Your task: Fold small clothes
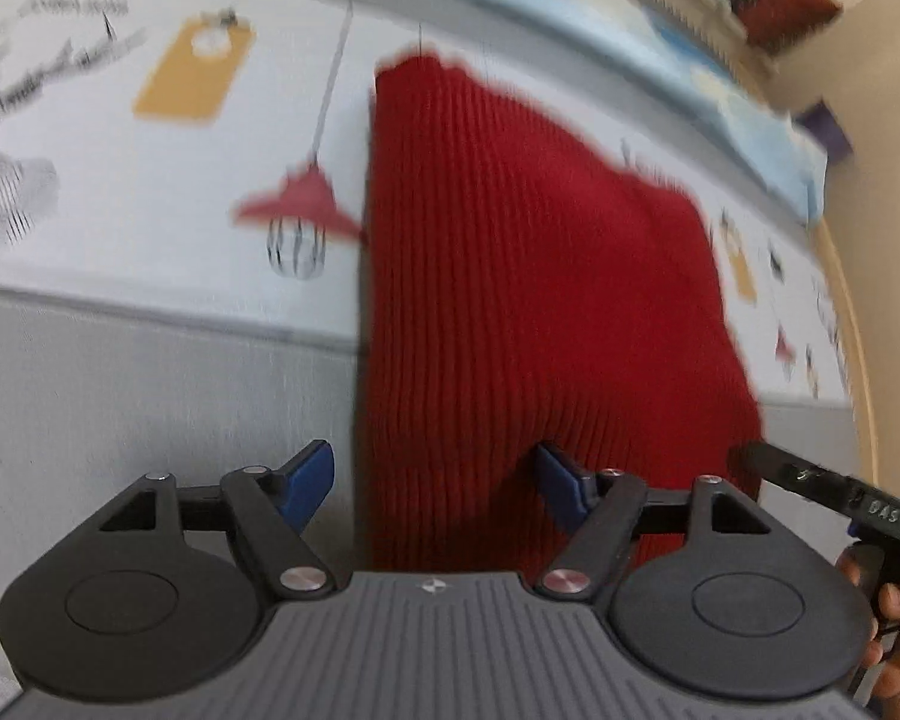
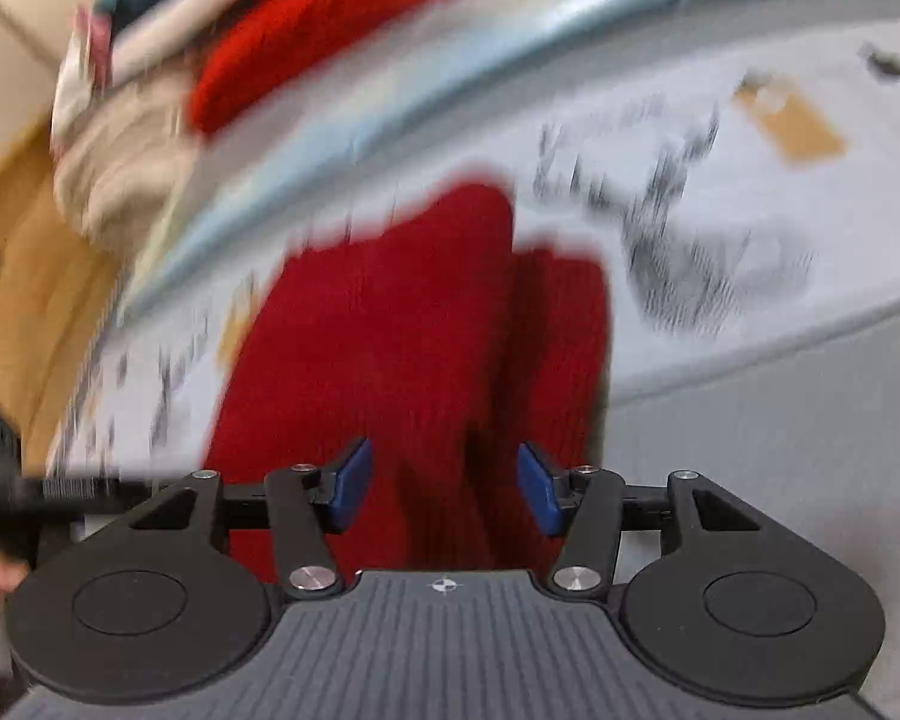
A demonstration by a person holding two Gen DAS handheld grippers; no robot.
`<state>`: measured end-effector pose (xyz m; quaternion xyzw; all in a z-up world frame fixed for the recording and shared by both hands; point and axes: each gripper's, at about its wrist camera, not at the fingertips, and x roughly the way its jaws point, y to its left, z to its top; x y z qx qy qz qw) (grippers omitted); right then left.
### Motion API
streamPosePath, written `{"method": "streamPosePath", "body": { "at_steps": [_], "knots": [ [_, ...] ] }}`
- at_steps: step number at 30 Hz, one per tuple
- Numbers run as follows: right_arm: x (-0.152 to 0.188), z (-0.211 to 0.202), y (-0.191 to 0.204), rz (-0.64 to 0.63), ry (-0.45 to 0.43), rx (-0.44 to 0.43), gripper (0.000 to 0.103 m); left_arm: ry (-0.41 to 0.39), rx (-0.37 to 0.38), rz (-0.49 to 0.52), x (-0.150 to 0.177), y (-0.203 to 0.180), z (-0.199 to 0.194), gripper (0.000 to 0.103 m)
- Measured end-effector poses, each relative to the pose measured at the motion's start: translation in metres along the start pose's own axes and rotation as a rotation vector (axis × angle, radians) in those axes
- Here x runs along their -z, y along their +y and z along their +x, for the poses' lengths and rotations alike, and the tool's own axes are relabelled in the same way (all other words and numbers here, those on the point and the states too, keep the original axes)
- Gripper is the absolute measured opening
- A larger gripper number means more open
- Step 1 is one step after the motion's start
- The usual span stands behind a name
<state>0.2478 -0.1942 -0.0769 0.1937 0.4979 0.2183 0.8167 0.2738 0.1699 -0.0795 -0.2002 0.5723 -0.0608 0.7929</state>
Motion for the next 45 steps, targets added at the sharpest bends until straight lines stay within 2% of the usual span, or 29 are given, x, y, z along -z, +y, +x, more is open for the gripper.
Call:
{"method": "streamPosePath", "body": {
  "at_steps": [1, 2, 3, 4, 7, 9, 11, 12, 14, 16, 17, 18, 19, 20, 21, 22, 23, 27, 29, 31, 34, 37, 41, 43, 45],
  "knots": [
    [0.006, 0.005, 0.004, -0.040, 0.031, 0.020, 0.033, 0.011, -0.013, 0.028, 0.005, -0.002, 0.006, 0.077],
    [0.010, 0.007, 0.009, -0.097, 0.038, 0.034, 0.015, 0.013, -0.032, 0.062, 0.012, -0.008, 0.010, 0.072],
    [0.014, 0.005, 0.013, -0.141, 0.030, 0.037, 0.014, 0.000, -0.035, 0.083, 0.016, -0.011, 0.009, 0.064],
    [0.014, 0.000, 0.015, -0.150, 0.001, 0.041, 0.013, -0.018, -0.019, 0.090, 0.017, -0.014, 0.005, 0.051],
    [0.007, -0.021, 0.011, -0.076, -0.091, 0.021, 0.013, -0.083, -0.004, 0.097, 0.021, -0.022, -0.012, 0.048],
    [0.009, -0.017, 0.006, -0.087, -0.073, 0.059, 0.014, -0.072, -0.052, 0.142, 0.028, -0.025, -0.007, 0.048],
    [0.018, 0.001, 0.000, -0.098, 0.034, 0.103, 0.018, -0.052, -0.136, 0.227, 0.041, -0.031, 0.001, 0.058],
    [0.023, 0.004, -0.001, -0.108, 0.055, 0.122, 0.020, -0.063, -0.156, 0.254, 0.045, -0.035, 0.000, 0.059],
    [0.021, -0.006, 0.004, -0.120, 0.008, 0.144, 0.030, -0.099, -0.179, 0.268, 0.049, -0.041, -0.014, 0.058],
    [0.020, -0.023, 0.010, -0.112, -0.057, 0.131, 0.033, -0.171, -0.160, 0.278, 0.055, -0.047, -0.033, 0.058],
    [0.022, -0.027, 0.011, -0.123, -0.073, 0.127, 0.042, -0.192, -0.159, 0.278, 0.058, -0.048, -0.036, 0.058],
    [0.026, -0.025, 0.012, -0.149, -0.063, 0.148, 0.046, -0.167, -0.194, 0.285, 0.062, -0.047, -0.030, 0.058],
    [0.032, -0.018, 0.013, -0.186, -0.020, 0.187, 0.049, -0.109, -0.259, 0.302, 0.067, -0.045, -0.017, 0.063],
    [0.035, -0.009, 0.012, -0.219, 0.036, 0.228, 0.051, -0.089, -0.285, 0.310, 0.074, -0.042, -0.009, 0.070],
    [0.040, -0.007, 0.011, -0.234, 0.060, 0.250, 0.053, -0.101, -0.302, 0.303, 0.079, -0.041, -0.009, 0.074],
    [0.041, -0.013, 0.013, -0.233, 0.047, 0.265, 0.054, -0.126, -0.322, 0.287, 0.083, -0.040, -0.015, 0.079],
    [0.041, -0.022, 0.018, -0.234, 0.013, 0.277, 0.053, -0.159, -0.342, 0.272, 0.086, -0.043, -0.024, 0.079],
    [0.054, -0.080, 0.050, -0.306, -0.205, 0.291, 0.057, -0.327, -0.351, 0.337, 0.114, -0.064, -0.071, 0.083],
    [0.067, -0.106, 0.064, -0.321, -0.292, 0.302, 0.071, -0.419, -0.355, 0.363, 0.135, -0.079, -0.096, 0.087],
    [0.086, -0.130, 0.075, -0.318, -0.370, 0.306, 0.076, -0.479, -0.343, 0.371, 0.156, -0.092, -0.114, 0.089],
    [0.121, -0.152, 0.085, -0.302, -0.453, 0.313, 0.083, -0.594, -0.318, 0.384, 0.210, -0.101, -0.143, 0.093],
    [0.155, -0.158, 0.092, -0.315, -0.472, 0.332, 0.083, -0.639, -0.319, 0.379, 0.253, -0.110, -0.159, 0.093],
    [0.188, -0.156, 0.100, -0.343, -0.425, 0.348, 0.083, -0.640, -0.337, 0.305, 0.280, -0.110, -0.159, 0.093],
    [0.196, -0.151, 0.103, -0.339, -0.398, 0.354, 0.083, -0.623, -0.340, 0.271, 0.287, -0.101, -0.152, 0.094],
    [0.201, -0.143, 0.103, -0.331, -0.364, 0.357, 0.083, -0.567, -0.371, 0.254, 0.287, -0.096, -0.137, 0.094]
  ]
}}
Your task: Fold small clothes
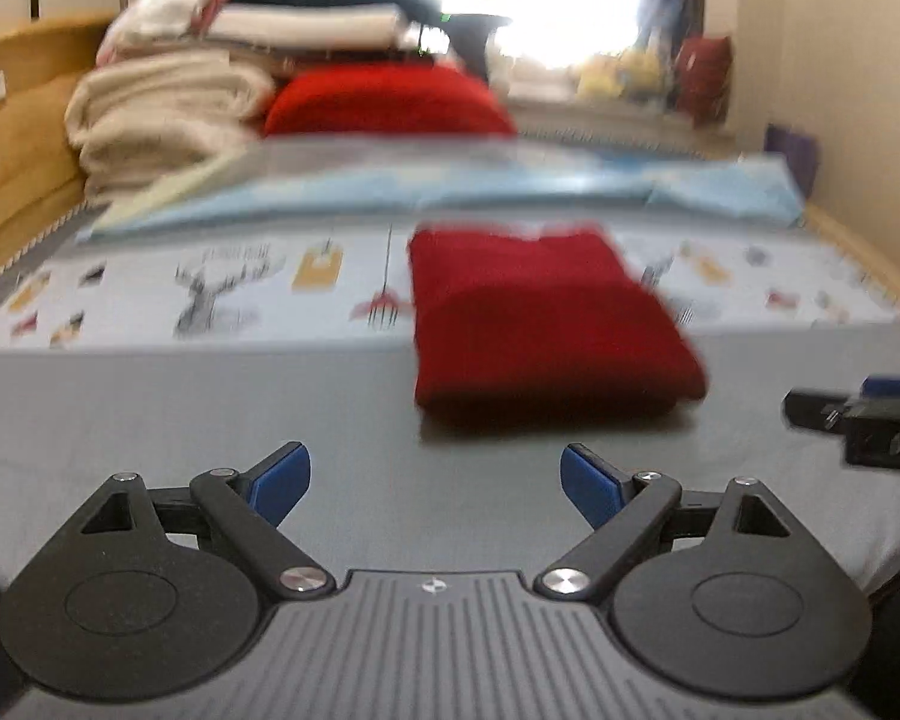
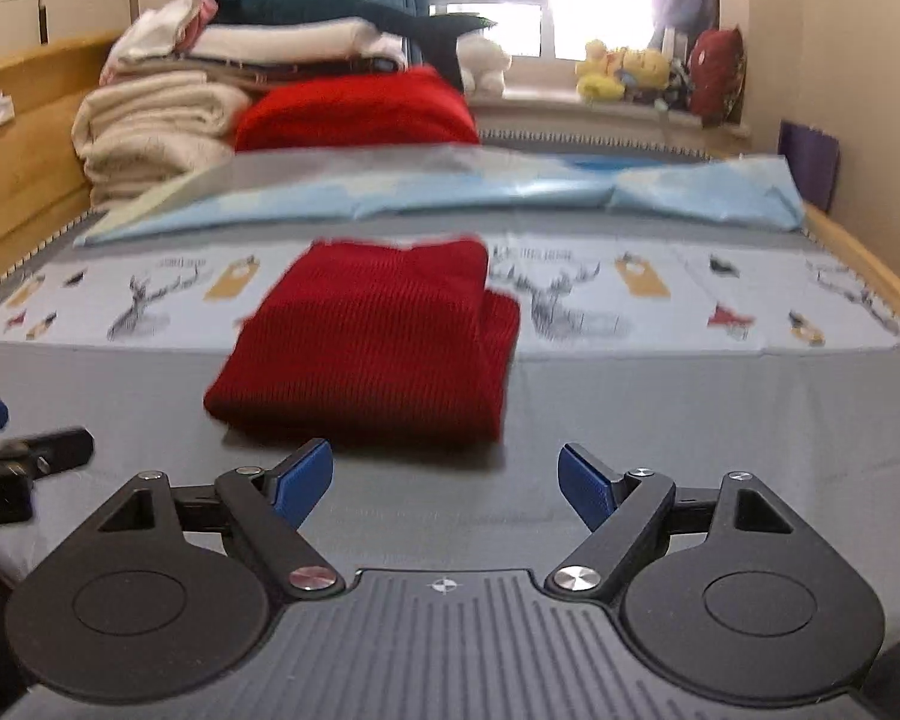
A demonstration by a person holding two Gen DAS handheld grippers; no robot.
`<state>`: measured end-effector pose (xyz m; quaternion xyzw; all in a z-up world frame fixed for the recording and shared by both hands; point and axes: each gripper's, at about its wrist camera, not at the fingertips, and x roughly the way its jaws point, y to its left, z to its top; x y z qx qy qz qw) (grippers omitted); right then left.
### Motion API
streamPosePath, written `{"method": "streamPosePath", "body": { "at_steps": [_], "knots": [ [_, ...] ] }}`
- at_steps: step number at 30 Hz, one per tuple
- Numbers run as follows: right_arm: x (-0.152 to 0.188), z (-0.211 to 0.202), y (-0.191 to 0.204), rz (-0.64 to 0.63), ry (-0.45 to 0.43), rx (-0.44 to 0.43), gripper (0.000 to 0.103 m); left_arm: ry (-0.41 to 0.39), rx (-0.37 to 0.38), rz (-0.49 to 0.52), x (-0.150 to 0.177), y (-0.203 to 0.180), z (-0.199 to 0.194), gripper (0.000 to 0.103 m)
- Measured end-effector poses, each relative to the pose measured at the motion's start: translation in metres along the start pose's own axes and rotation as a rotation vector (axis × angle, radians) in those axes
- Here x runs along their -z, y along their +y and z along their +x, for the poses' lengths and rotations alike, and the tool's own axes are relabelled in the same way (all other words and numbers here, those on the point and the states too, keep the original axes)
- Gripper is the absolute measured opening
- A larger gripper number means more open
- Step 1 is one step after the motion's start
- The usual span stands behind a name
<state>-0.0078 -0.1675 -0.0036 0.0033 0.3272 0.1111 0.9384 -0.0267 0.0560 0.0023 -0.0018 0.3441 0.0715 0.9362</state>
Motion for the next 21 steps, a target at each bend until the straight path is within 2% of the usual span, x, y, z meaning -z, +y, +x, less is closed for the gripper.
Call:
{"method": "streamPosePath", "body": {
  "at_steps": [1, 3, 8, 21],
  "knots": [
    [0.003, 0.002, 0.002, 0.002, 0.013, -0.001, 0.083, 0.027, -0.011, -0.014, 0.000, -0.001, 0.005, 0.094],
    [0.004, 0.009, 0.004, 0.007, 0.030, 0.005, 0.083, 0.031, 0.001, -0.061, -0.002, 0.002, 0.013, 0.094],
    [0.006, 0.021, 0.011, -0.014, 0.042, 0.005, 0.083, 0.008, 0.024, -0.042, -0.007, -0.004, 0.026, 0.093],
    [0.002, 0.029, 0.015, -0.012, 0.024, -0.021, 0.083, -0.024, 0.059, -0.027, -0.005, -0.016, 0.030, 0.093]
  ]
}}
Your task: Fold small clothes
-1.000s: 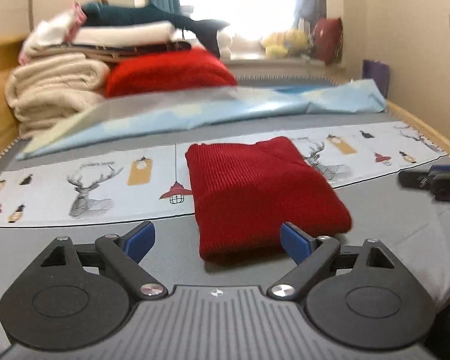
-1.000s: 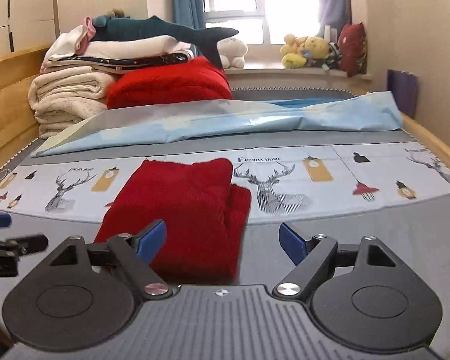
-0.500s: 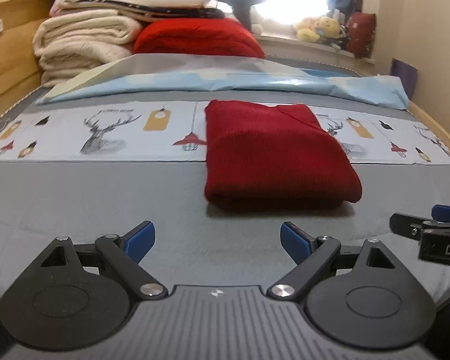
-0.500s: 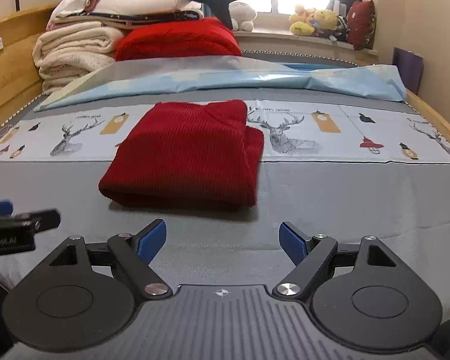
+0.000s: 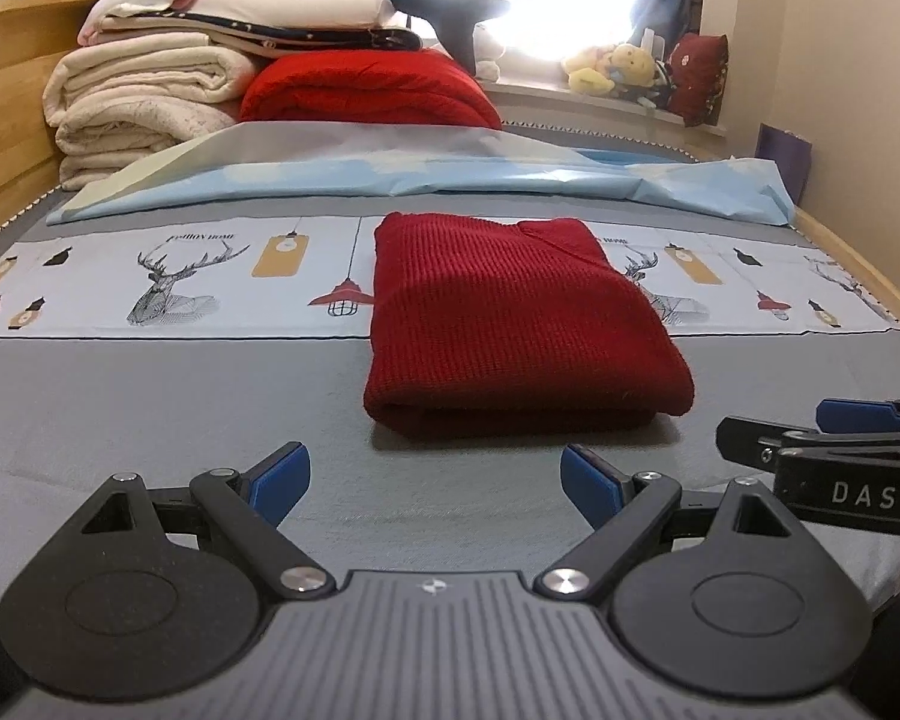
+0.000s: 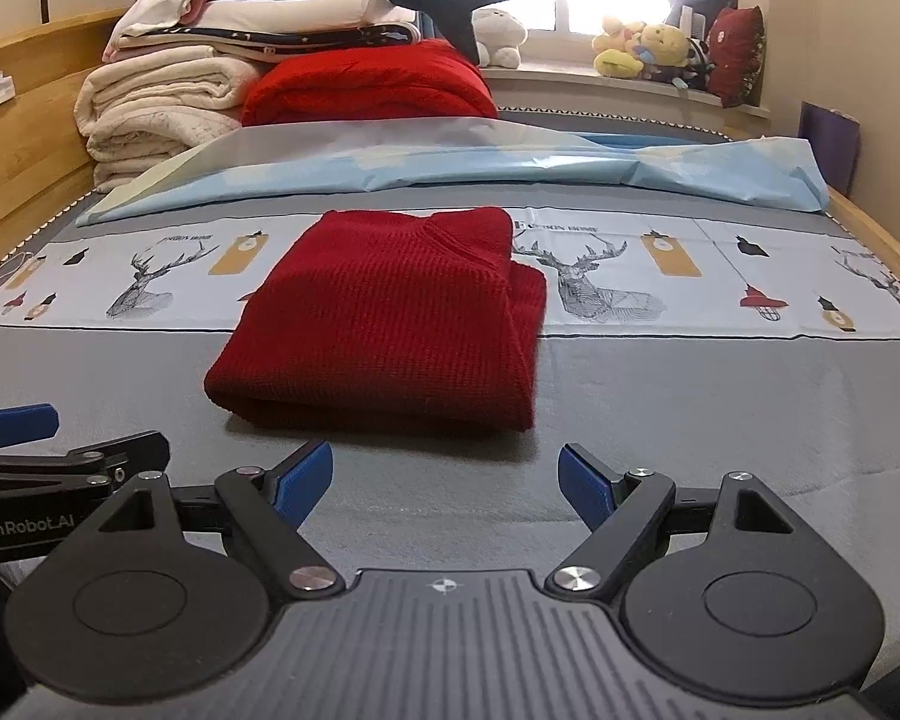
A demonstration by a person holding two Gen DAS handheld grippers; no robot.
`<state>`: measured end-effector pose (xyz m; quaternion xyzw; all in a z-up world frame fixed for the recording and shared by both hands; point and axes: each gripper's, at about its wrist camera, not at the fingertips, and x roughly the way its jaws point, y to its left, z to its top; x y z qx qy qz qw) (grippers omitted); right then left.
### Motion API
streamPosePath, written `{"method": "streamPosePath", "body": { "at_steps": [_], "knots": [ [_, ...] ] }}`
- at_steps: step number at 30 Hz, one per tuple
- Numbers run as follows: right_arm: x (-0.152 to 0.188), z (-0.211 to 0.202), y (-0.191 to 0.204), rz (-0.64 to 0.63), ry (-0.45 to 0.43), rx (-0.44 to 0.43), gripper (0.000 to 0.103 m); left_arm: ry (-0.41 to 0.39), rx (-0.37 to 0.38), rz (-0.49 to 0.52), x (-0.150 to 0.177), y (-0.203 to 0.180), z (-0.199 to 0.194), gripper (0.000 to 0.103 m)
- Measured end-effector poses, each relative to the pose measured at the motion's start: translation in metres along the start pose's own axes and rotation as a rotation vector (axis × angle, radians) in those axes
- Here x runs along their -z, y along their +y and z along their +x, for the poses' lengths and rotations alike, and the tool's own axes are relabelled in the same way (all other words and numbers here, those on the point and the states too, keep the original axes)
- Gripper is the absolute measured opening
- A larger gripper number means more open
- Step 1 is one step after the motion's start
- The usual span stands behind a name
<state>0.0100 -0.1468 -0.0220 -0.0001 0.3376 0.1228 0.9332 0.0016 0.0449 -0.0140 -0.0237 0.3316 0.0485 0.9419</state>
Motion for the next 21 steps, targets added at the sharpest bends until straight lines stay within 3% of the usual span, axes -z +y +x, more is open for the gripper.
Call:
{"method": "streamPosePath", "body": {
  "at_steps": [21],
  "knots": [
    [0.0002, -0.0003, 0.0035, -0.021, -0.018, 0.001, 0.083, -0.017, 0.026, 0.007, 0.0025, -0.0041, 0.0051, 0.094]
  ]
}}
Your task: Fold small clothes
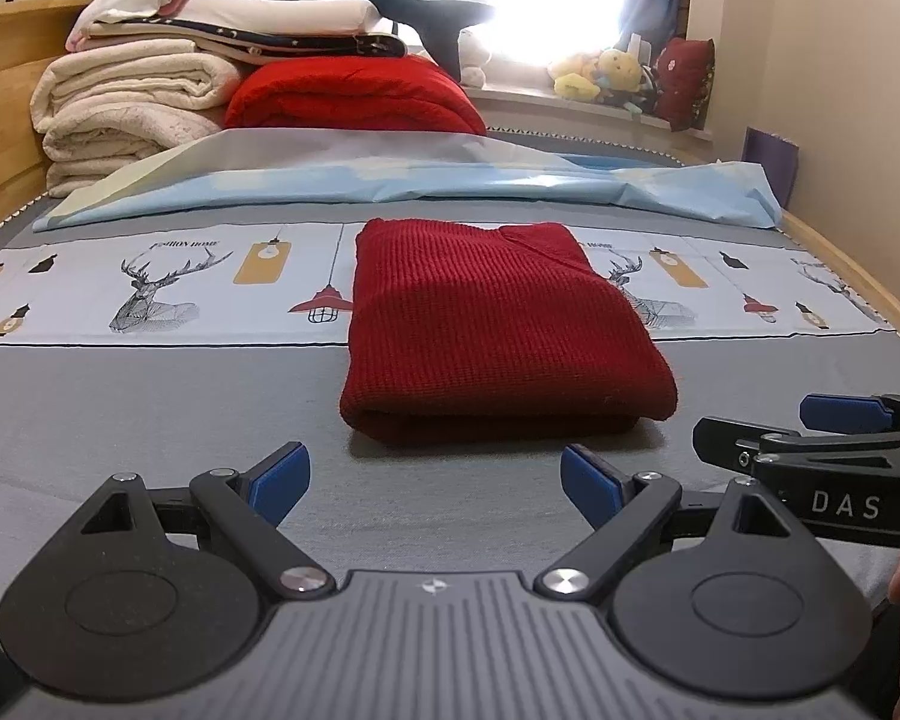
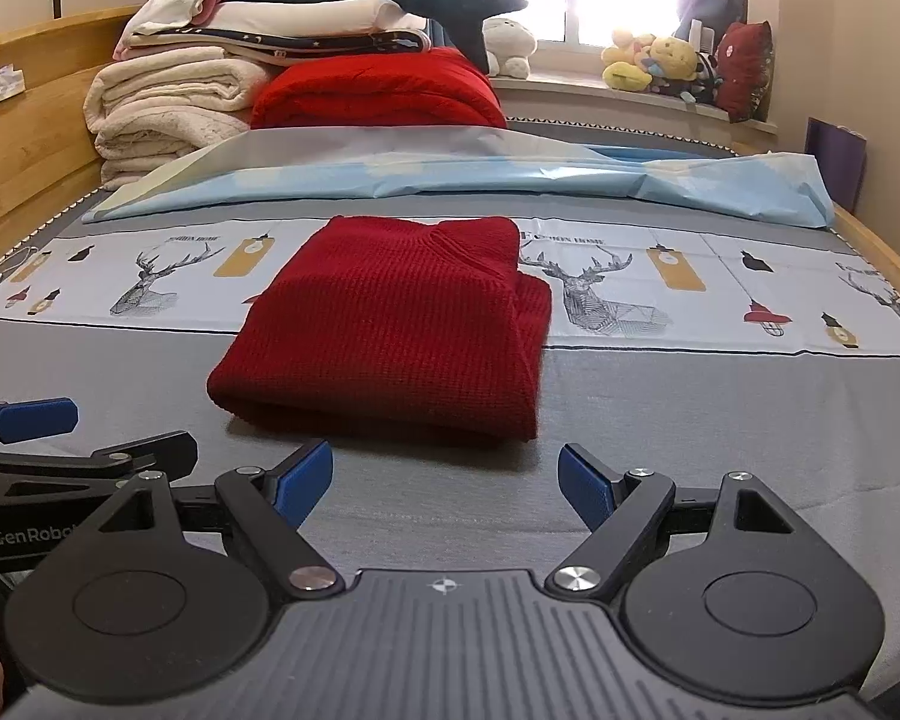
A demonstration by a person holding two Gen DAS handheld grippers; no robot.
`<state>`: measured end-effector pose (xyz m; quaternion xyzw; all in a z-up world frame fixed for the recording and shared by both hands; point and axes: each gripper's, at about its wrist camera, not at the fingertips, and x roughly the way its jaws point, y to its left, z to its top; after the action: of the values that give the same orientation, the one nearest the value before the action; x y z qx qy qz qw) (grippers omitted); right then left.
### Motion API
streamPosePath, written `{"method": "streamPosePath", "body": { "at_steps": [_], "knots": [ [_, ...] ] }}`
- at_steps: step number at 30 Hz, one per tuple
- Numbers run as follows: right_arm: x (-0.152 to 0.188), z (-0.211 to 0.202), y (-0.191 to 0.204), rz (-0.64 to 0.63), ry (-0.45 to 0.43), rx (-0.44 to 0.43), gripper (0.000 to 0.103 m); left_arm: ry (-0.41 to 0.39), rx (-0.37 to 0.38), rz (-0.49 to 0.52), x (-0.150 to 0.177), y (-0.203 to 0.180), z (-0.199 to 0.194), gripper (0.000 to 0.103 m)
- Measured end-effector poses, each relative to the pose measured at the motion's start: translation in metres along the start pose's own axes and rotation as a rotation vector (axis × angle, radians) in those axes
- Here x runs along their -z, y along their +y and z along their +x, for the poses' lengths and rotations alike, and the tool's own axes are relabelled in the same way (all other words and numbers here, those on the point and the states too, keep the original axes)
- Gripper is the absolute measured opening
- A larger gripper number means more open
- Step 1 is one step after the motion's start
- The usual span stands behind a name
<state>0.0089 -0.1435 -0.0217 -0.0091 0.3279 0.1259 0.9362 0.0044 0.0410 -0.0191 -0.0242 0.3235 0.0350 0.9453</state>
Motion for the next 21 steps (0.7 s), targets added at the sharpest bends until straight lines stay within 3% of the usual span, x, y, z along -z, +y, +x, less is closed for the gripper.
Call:
{"method": "streamPosePath", "body": {
  "at_steps": [21],
  "knots": [
    [-0.0003, 0.0014, 0.0008, -0.003, 0.001, 0.009, 0.083, 0.006, 0.018, -0.006, 0.0018, 0.0028, 0.0027, 0.094]
  ]
}}
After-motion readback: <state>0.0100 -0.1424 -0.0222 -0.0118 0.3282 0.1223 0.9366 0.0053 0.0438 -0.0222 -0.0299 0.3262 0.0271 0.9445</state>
